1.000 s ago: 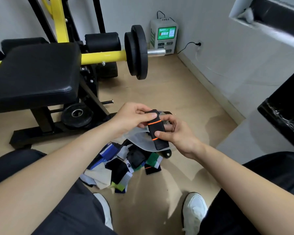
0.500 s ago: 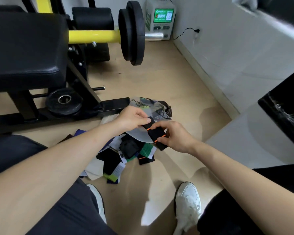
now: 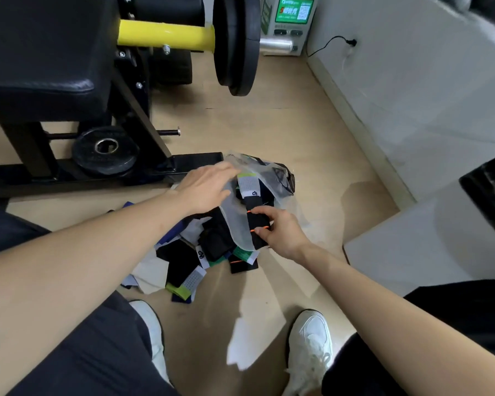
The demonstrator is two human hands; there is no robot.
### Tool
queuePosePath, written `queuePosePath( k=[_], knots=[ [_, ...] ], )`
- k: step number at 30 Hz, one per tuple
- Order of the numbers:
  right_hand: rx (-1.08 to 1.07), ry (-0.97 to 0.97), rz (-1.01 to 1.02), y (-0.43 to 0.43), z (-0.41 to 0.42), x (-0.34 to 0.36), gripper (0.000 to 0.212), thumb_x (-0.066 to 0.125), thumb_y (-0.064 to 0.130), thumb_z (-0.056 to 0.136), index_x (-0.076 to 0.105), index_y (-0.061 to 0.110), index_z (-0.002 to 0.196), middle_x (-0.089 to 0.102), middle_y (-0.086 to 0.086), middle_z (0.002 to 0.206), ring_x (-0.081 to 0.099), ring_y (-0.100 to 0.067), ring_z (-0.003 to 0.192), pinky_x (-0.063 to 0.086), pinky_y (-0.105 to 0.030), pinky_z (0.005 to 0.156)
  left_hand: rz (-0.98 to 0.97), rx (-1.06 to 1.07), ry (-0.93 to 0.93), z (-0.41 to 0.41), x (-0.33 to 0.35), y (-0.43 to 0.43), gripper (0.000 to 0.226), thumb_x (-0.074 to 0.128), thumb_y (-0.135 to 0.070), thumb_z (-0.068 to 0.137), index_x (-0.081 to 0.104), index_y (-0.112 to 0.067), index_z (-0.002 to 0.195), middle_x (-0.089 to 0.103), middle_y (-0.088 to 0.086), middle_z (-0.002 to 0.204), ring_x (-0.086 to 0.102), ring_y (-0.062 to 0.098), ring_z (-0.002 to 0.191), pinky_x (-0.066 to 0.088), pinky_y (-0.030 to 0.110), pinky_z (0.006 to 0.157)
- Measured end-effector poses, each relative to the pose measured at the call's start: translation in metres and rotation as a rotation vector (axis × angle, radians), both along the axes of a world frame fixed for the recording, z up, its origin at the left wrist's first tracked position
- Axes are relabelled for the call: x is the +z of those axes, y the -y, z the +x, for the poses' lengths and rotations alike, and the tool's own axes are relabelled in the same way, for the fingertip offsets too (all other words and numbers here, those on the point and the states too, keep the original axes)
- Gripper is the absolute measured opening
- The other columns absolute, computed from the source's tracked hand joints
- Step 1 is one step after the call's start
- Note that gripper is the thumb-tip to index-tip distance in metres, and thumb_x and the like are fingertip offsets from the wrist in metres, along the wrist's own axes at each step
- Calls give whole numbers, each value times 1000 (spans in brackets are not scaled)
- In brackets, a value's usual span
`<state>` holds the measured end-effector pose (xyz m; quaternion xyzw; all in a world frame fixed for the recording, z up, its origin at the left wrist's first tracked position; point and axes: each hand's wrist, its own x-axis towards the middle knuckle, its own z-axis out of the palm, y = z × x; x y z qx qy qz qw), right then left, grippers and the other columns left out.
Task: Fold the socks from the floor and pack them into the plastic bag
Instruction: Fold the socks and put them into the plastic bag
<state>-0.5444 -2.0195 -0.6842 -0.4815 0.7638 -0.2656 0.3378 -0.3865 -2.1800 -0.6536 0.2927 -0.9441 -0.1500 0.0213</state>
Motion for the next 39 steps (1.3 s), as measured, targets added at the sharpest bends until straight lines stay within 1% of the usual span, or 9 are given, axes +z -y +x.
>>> queuePosePath(
  k=[2,6,9,16,21,25,28,32,39],
  knots=[
    [-70,34,-29,15,3,0,41,65,4,91,62,18,129,67,2,102,65,-7,75,51,-9,60,8,0,-96,-6,4,3,64,60,-18,99,32,-20,156,37,-2,155,54,30,127,48,44,89],
    [-85,-157,-40,57,2,-5,46,61,7,93,56,16,138,67,-4,126,63,-19,112,50,-32,99,76,13,-195,-14,3,11,74,61,-13,98,21,-24,160,29,-5,158,57,32,117,50,45,85],
    [-61,-297,31,89,-5,-14,44,54,3,93,56,14,136,66,-12,124,62,-30,111,49,-38,95,115,34,-261,-18,-1,19,73,60,-11,98,22,-25,159,28,-8,158,59,30,117,50,46,93],
    [102,-290,241,120,-36,-42,58,59,10,96,37,8,149,44,-15,149,40,-30,138,27,-23,101,156,81,-354,-23,-6,35,66,59,-12,98,30,-28,156,34,-12,152,60,24,114,52,46,93],
    [48,-206,151,112,-29,-60,42,65,17,89,61,14,131,61,-8,133,57,-27,121,44,-31,101,218,74,-349,-23,-3,35,66,61,-15,97,33,-29,156,43,-8,140,60,23,106,53,48,89],
    [130,-326,-259,81,11,-46,13,62,18,81,68,16,92,63,1,89,61,-20,81,50,-37,73,221,73,-316,-14,0,32,62,63,-17,96,40,-31,152,47,-10,134,57,16,100,52,46,88],
    [339,-332,-403,56,51,-40,7,61,21,78,65,16,81,58,2,77,57,-20,67,46,-35,59,186,70,-247,1,-1,29,58,64,-20,95,45,-35,147,49,-10,138,59,19,105,52,46,88],
    [530,-312,-275,46,86,-71,7,68,21,81,66,15,82,61,-1,79,58,-21,67,50,-38,61,176,61,-189,27,-3,21,55,67,-23,92,50,-37,143,51,-10,137,60,18,106,51,45,91],
    [662,-292,189,36,109,-157,55,71,33,82,57,11,130,53,-17,130,55,-37,116,47,-43,93,208,106,13,88,-7,4,32,68,-29,92,67,-33,124,64,-10,120,63,14,102,50,41,89]
  ],
)
